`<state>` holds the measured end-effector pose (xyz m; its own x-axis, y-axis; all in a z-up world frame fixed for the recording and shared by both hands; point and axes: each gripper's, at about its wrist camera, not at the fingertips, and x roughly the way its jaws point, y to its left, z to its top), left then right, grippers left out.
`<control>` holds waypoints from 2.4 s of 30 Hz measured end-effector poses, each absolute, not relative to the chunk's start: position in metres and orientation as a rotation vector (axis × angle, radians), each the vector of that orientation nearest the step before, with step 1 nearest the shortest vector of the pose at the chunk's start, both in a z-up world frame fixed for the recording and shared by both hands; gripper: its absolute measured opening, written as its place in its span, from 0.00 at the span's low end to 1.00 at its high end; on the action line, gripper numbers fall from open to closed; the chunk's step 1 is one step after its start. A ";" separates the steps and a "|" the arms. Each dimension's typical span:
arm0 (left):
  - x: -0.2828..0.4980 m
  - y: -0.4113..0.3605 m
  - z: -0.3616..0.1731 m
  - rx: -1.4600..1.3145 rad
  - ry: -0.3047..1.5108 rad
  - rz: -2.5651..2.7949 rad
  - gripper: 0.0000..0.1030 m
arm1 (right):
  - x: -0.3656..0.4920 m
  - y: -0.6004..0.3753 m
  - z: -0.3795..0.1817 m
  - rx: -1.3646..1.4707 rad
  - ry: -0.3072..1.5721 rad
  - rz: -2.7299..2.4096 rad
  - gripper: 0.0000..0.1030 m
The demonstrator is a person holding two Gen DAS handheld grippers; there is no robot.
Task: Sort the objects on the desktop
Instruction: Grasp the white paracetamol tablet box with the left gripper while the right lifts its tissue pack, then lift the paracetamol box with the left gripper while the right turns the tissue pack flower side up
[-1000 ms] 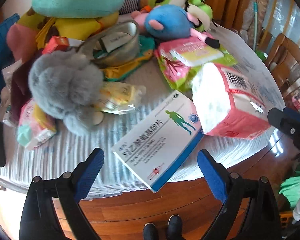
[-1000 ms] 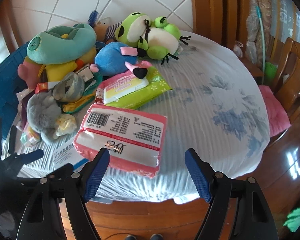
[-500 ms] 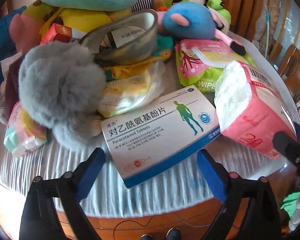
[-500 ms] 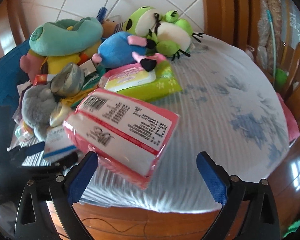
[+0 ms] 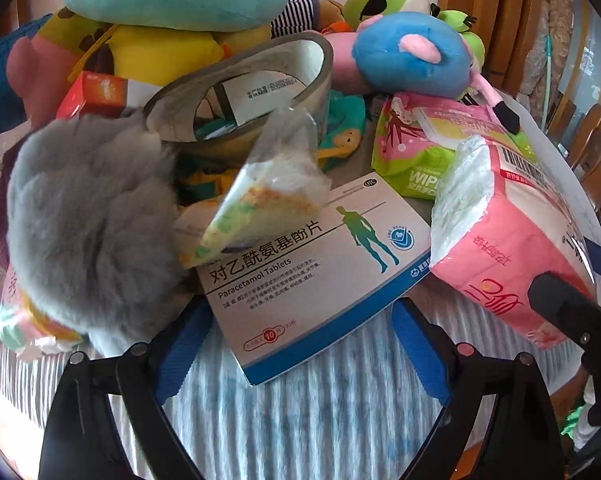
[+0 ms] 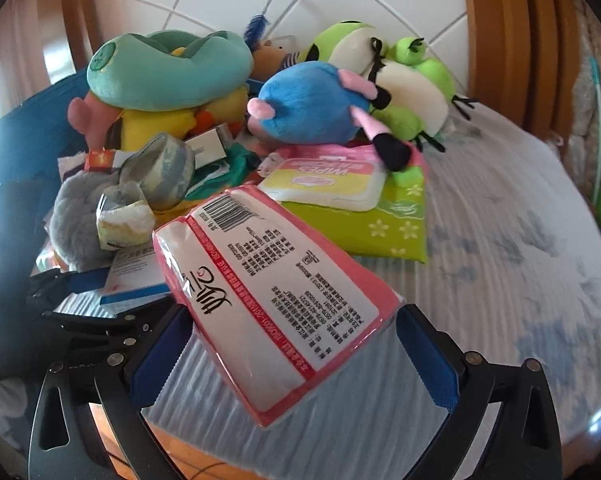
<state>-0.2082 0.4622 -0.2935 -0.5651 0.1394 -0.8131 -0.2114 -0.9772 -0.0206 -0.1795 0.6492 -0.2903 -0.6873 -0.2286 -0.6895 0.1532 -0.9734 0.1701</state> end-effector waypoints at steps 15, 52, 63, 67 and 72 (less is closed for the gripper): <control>-0.207 0.465 -0.281 -1.391 0.142 2.587 0.56 | -0.180 0.666 -0.290 1.183 -0.224 -2.714 0.92; -0.272 0.562 -0.293 -1.268 0.519 2.280 1.00 | -0.149 0.717 -0.282 1.336 -0.350 -3.002 1.00; -0.285 0.548 -0.291 -1.212 0.466 2.240 0.86 | -0.165 0.711 -0.295 1.371 -0.340 -3.066 1.00; -0.284 0.549 -0.289 -1.203 0.449 2.241 0.77 | -0.176 0.705 -0.311 1.424 -0.283 -3.078 0.99; -0.279 0.539 -0.268 -1.195 0.381 2.244 0.73 | -0.168 0.711 -0.301 1.371 -0.366 -3.109 0.91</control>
<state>-0.2791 0.5393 -0.2683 -0.4437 0.3448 -0.8272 -0.5982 -0.8013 -0.0131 -0.1682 0.7109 -0.3007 -0.6463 0.1638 -0.7453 -0.3325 -0.9395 0.0818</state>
